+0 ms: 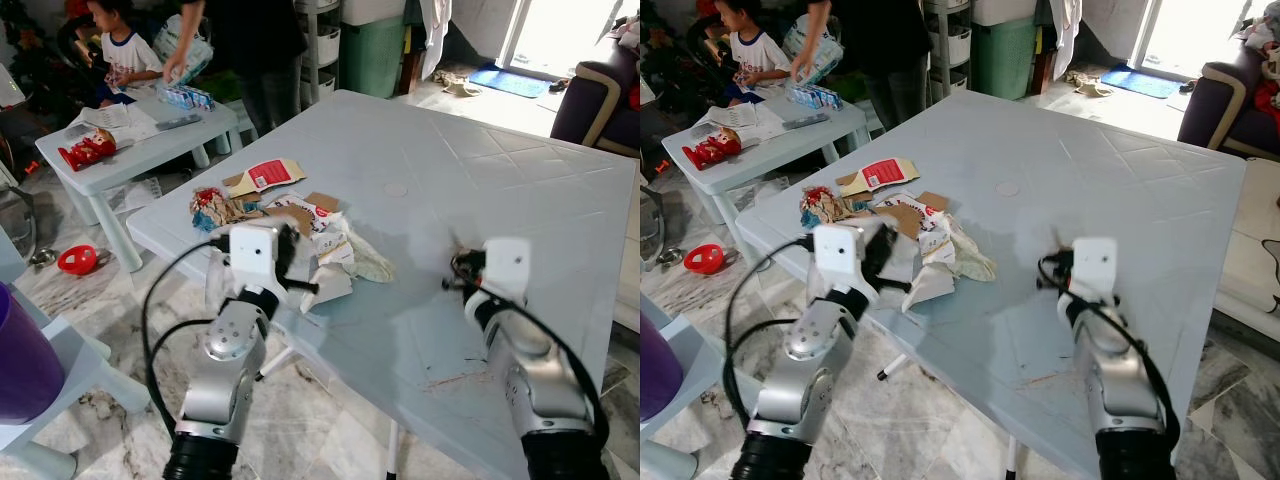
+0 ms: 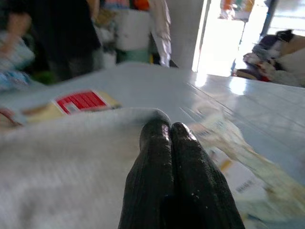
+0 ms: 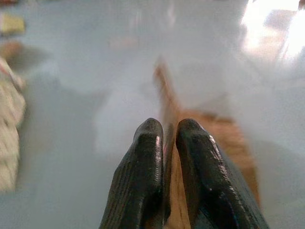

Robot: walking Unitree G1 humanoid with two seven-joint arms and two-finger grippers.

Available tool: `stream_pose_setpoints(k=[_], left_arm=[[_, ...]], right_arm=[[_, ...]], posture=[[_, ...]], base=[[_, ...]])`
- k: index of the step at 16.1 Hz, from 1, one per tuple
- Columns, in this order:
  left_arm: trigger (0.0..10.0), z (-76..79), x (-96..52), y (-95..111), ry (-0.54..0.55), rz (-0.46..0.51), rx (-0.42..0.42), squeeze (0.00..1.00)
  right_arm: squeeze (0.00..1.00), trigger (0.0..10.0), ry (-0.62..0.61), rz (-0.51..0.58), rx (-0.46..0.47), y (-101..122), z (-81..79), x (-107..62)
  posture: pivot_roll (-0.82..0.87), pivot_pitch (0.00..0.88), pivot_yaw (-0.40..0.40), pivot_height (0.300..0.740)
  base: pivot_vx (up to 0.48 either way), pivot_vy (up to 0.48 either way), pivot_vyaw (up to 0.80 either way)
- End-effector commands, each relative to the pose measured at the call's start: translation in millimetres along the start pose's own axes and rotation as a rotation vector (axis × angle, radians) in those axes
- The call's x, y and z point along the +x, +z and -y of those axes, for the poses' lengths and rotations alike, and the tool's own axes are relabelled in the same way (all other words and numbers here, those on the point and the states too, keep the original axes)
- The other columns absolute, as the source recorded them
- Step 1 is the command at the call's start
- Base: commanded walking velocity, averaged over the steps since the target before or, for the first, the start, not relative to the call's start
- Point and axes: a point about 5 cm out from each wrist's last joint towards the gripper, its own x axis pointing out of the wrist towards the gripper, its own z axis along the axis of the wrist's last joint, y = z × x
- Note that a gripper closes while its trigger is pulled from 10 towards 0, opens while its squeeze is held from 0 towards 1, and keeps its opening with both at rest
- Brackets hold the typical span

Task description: Picking trash to rubbish bin

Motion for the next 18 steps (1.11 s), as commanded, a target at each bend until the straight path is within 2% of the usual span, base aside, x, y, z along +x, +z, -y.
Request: stream_pose_setpoints(k=[1, 3, 5, 7, 9, 10, 11, 12, 13, 14, 18], left_arm=[[0.0, -8.6, 3.5, 20, 0.068, 0.094, 0.059, 0.00], [0.0, -22.7, 3.6, 23, 0.151, 0.105, 0.097, 0.00], [0.0, -26.7, 3.3, 23, 0.173, 0.104, 0.105, 0.00], [0.0, -26.1, 3.0, 21, 0.174, 0.100, 0.101, 0.00], [0.0, -17.9, 1.6, 14, 0.156, 0.079, 0.077, 0.00], [0.0, -16.2, 1.5, 14, 0.147, 0.079, 0.072, 0.00], [0.0, -13.8, 1.4, 13, 0.133, 0.079, 0.065, 0.00], [0.0, -12.8, 1.4, 13, 0.128, 0.080, 0.063, 0.00], [0.0, -11.6, 2.6, 14, 0.119, 0.084, 0.063, 0.00], [0.0, -11.2, 3.3, 15, 0.115, 0.087, 0.063, 0.00], [0.0, -9.8, 4.3, 16, 0.108, 0.092, 0.061, 0.00]], right_arm=[[0.00, 0.0, 0.003, 0.101, 0.025, 23, -1.6, 1.0], [0.00, 0.0, 0.031, 0.159, 0.015, 35, -7.4, 0.9], [0.00, 0.0, 0.049, 0.185, 0.004, 40, -11.5, 0.7], [0.00, 0.0, 0.073, 0.200, 0.009, 42, -17.7, 0.1], [0.00, 0.0, 0.102, 0.185, 0.018, 38, -22.7, -1.8], [0.00, 7.4, 0.098, 0.183, 0.007, 37, -22.0, -1.9], [0.00, 10.0, 0.093, 0.181, -0.012, 37, -20.8, -2.2], [0.00, 10.0, 0.088, 0.182, -0.036, 37, -19.9, -2.4], [0.00, 10.0, 0.072, 0.178, -0.101, 36, -17.2, -2.7], [1.00, 10.0, 0.062, 0.179, -0.115, 35, -15.6, -3.1], [1.00, 10.0, 0.058, 0.128, -0.145, 26, -12.3, -1.6]], posture=[[-0.05, 0.000, 0.005, 0.740], [-0.04, 0.000, 0.004, 0.740], [-0.04, 0.000, 0.004, 0.740], [-0.03, 0.000, 0.002, 0.740], [-0.03, 0.000, 0.001, 0.740], [-0.04, 0.000, 0.002, 0.740], [-0.04, 0.000, 0.003, 0.740], [-0.04, 0.000, 0.004, 0.740], [-0.04, 0.000, 0.005, 0.740], [-0.04, 0.000, 0.005, 0.740], [-0.04, 0.000, 0.001, 0.740]], base=[[0.000, 0.000, 0.00], [0.000, 0.000, 0.00], [0.000, 0.000, 0.40], [0.000, 0.000, 0.80], [0.000, 0.000, 0.00], [0.000, 0.000, 0.00], [0.000, 0.000, 0.00], [0.000, 0.000, 0.00], [0.000, 0.000, 0.00], [0.000, 0.000, 0.00], [0.000, 0.000, 0.00]])
